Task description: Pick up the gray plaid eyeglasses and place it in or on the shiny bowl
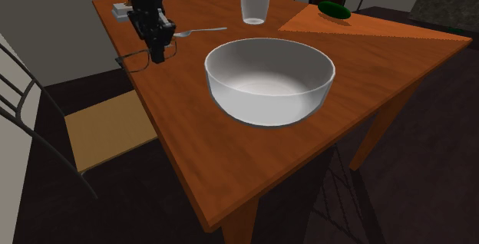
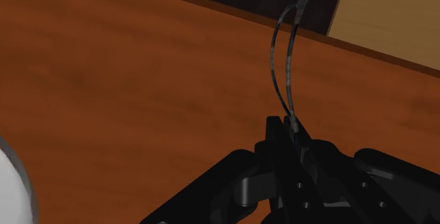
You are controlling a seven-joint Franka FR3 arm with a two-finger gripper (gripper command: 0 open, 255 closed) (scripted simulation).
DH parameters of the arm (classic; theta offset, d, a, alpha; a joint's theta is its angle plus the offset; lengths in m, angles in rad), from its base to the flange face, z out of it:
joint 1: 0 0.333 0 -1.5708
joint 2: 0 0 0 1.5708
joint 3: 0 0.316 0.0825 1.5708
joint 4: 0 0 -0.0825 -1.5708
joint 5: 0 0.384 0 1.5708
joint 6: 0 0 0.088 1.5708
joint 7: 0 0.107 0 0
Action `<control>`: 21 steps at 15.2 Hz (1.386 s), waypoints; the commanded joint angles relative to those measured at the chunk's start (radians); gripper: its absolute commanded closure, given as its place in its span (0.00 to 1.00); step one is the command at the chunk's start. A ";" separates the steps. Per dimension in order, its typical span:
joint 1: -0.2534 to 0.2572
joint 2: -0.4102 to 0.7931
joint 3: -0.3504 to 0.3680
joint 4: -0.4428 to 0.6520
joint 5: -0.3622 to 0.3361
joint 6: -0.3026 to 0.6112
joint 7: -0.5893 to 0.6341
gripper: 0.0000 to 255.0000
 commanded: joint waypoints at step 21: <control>-0.007 0.072 -0.009 0.365 -0.015 -0.293 0.028 1.00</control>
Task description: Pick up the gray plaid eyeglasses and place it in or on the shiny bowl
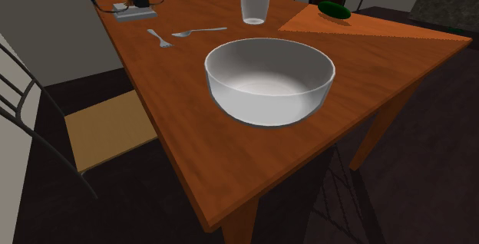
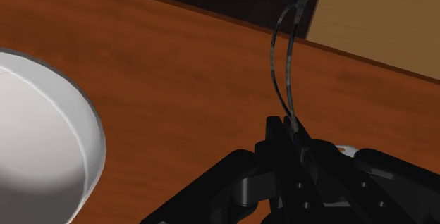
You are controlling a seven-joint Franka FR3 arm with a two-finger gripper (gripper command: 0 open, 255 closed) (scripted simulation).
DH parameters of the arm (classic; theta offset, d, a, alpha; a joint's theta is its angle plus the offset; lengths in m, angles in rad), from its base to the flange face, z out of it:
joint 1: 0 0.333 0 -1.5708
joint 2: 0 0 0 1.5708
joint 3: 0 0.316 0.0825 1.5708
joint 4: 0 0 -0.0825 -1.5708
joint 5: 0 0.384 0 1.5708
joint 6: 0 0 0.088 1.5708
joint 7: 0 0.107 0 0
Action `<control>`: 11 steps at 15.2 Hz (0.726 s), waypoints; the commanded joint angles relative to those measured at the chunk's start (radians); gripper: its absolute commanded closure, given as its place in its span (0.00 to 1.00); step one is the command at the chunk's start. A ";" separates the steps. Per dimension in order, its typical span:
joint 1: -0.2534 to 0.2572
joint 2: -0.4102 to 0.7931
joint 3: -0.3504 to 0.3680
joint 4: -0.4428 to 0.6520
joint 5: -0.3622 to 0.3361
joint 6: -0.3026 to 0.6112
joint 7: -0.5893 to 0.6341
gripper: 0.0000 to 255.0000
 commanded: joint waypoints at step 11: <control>-0.075 0.061 -0.147 0.073 -0.066 -0.030 -0.220 1.00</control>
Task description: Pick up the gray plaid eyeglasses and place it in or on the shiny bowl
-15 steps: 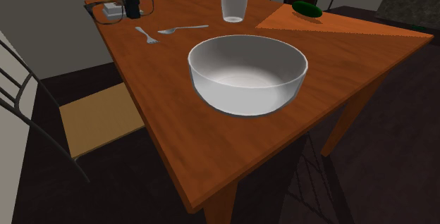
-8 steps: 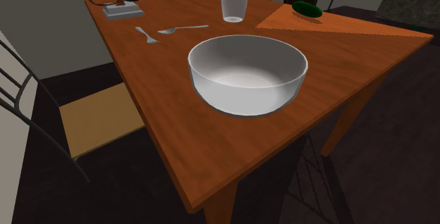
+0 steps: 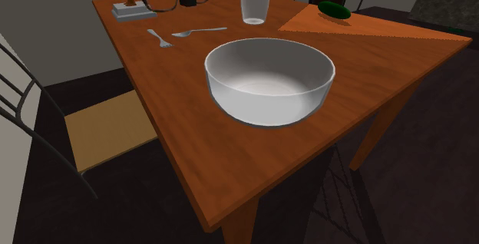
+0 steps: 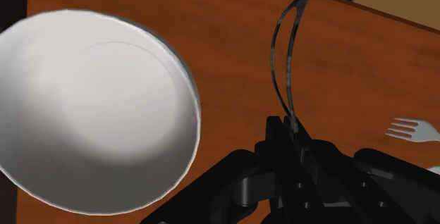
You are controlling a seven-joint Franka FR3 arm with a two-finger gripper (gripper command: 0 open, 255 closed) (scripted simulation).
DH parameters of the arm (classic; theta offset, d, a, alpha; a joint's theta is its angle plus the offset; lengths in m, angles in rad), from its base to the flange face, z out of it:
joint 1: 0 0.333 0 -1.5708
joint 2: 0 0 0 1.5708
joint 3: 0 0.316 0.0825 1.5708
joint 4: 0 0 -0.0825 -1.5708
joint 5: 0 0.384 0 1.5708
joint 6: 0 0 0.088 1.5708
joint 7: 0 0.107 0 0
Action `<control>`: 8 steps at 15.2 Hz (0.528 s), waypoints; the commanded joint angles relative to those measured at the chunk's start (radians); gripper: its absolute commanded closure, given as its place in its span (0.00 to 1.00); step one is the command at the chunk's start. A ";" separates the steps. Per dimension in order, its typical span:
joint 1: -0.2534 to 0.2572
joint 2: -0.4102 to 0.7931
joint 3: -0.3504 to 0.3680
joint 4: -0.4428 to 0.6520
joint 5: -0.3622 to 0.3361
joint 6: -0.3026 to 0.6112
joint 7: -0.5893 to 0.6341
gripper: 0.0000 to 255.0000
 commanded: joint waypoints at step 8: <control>-0.078 0.109 -0.139 0.097 -0.045 0.003 -0.222 1.00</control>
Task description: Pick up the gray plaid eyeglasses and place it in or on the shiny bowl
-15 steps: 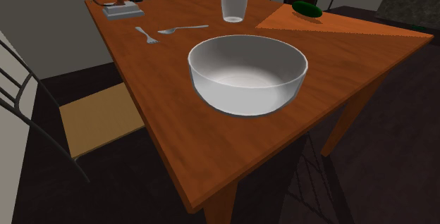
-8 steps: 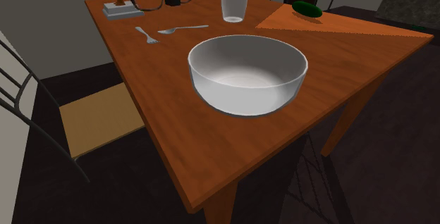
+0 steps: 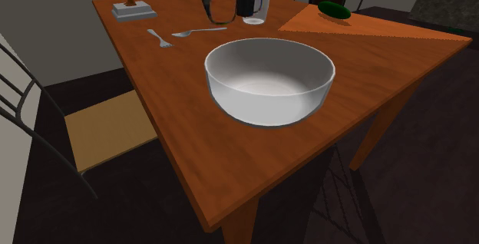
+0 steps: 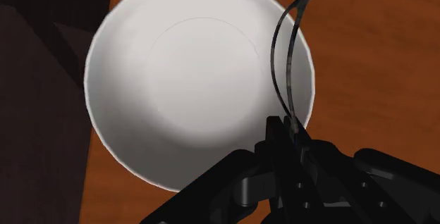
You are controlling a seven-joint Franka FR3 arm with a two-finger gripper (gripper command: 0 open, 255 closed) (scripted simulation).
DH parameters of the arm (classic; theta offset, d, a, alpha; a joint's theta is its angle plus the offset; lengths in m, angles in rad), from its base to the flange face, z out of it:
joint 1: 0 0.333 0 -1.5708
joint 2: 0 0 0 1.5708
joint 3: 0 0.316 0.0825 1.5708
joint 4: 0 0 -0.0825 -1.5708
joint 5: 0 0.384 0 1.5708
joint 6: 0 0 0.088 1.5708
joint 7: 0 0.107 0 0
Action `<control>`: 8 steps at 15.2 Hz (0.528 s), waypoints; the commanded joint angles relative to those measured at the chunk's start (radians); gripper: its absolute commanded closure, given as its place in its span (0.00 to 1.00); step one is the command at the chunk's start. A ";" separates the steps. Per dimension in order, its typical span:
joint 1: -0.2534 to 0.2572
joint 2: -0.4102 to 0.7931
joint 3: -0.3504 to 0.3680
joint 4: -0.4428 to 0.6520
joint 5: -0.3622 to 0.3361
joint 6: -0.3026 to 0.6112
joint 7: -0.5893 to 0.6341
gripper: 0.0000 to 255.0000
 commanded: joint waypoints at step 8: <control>-0.038 0.038 -0.057 -0.033 -0.014 0.068 -0.099 1.00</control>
